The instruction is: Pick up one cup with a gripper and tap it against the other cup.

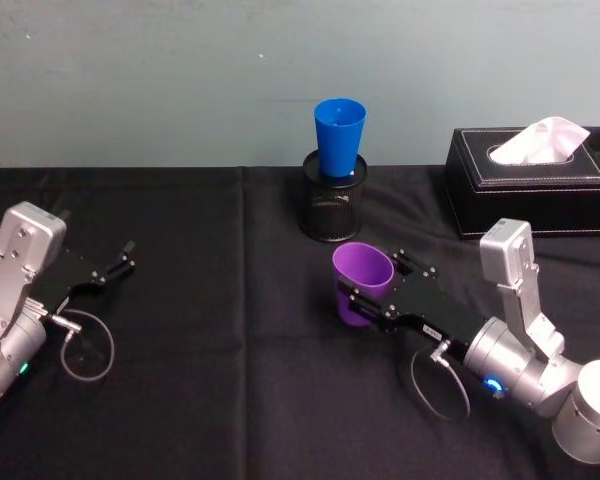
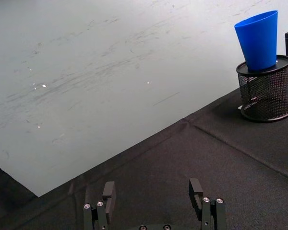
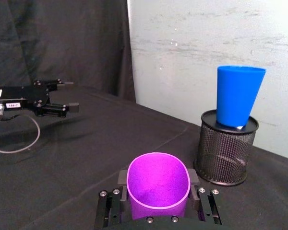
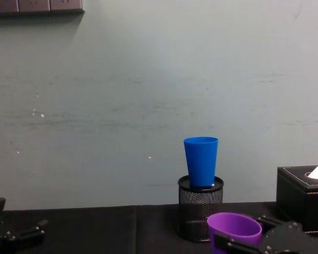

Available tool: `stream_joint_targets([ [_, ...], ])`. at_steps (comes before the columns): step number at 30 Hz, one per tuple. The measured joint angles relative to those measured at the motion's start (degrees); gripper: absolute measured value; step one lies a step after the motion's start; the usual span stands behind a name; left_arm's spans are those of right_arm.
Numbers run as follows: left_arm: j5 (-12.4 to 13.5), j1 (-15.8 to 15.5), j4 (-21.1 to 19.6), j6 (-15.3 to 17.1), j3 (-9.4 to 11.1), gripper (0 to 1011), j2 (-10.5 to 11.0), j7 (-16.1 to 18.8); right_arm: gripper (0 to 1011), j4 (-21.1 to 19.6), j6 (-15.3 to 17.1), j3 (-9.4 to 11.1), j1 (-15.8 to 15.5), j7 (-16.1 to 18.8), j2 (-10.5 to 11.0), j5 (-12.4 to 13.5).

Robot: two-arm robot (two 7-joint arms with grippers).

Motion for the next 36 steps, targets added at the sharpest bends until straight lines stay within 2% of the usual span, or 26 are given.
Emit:
stream_joint_targets([
  [12,0.00,0.00,0.00,0.00,0.00,1000,0.00,0.00,724,3.89,-1.64,0.07,0.54,0.94,-1.66,-0.15],
  [27,0.00,0.00,0.00,0.00,0.00,1000,0.00,0.00,724,4.75,-2.48,0.26,0.72,0.90,-2.10,-0.75],
  [36,0.00,0.00,0.00,0.00,0.00,1000,0.00,0.00,935,4.67,-2.37,0.22,0.72,0.88,-2.06,-0.69],
])
